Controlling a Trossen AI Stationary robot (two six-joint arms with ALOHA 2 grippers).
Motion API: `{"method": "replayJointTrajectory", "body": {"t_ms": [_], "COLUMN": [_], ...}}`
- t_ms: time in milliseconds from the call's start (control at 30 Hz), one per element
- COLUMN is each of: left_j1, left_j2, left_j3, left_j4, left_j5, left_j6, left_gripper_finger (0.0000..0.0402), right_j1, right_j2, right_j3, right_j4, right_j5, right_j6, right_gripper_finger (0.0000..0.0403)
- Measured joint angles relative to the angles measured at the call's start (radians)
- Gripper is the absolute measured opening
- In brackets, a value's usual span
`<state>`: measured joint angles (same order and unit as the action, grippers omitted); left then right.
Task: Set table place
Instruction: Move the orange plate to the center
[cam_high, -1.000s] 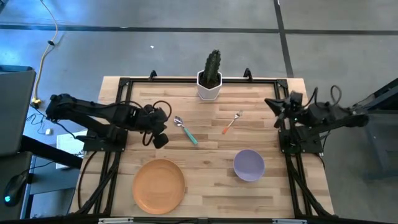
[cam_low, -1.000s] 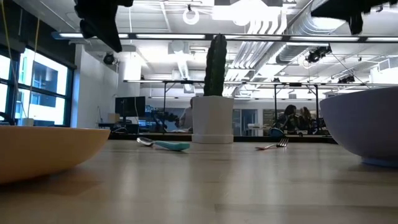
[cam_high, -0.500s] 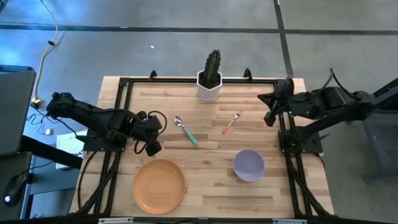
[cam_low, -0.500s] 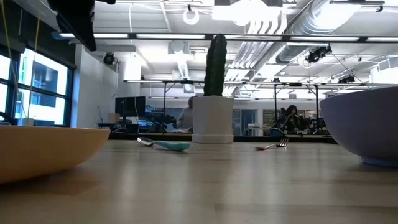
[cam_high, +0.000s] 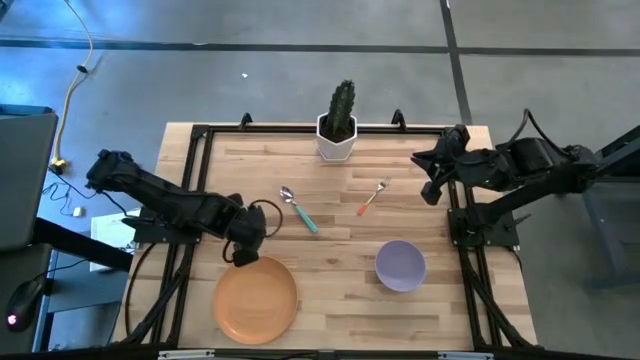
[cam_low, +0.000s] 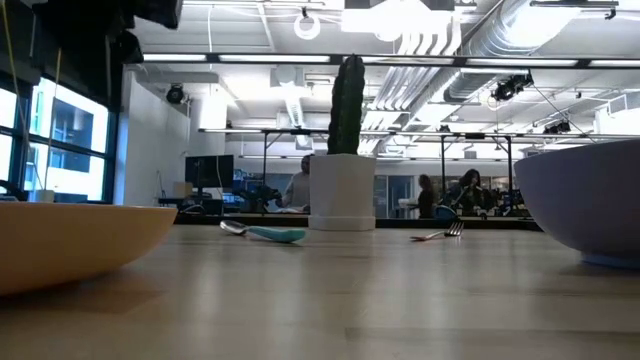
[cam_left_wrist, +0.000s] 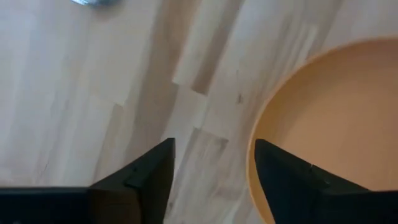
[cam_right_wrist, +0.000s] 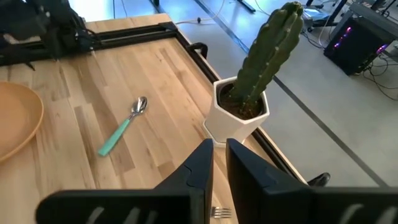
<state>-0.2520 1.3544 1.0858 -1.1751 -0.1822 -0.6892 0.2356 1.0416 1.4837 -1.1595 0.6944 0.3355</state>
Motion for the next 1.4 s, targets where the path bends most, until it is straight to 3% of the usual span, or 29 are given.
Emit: {"method": "replayJointTrajectory", "body": {"t_ms": [300, 433, 600, 1100, 1400], "left_j1": [-0.001, -0.021, -0.045, -0.095, -0.095], "left_j2": [0.142, 0.182, 0.188, 0.188, 0.188], "left_j3": [0.000, -0.009, -0.097, -0.171, -0.265], "left_j4": [0.117, 0.153, 0.242, 0.306, 0.465], "left_j5": [0.086, 0.063, 0.111, 0.089, 0.108], "left_j6": [0.112, 0.166, 0.149, 0.136, 0.082], "left_gripper_finger": [0.0219, 0.0217, 0.0216, 0.0216, 0.0216], "right_j1": [0.000, 0.000, 0.000, 0.000, 0.000], "right_j2": [0.000, 0.000, 0.000, 0.000, 0.000], "right_j3": [0.000, 0.000, 0.000, 0.000, 0.000], "right_j4": [-0.021, -0.027, -0.036, -0.036, -0.035], "right_j5": [-0.009, -0.018, -0.024, -0.056, -0.058], "right_j6": [0.005, 0.005, 0.005, 0.023, 0.023], "right_gripper_finger": [0.0051, 0.0051, 0.0051, 0.0051, 0.0051]}}
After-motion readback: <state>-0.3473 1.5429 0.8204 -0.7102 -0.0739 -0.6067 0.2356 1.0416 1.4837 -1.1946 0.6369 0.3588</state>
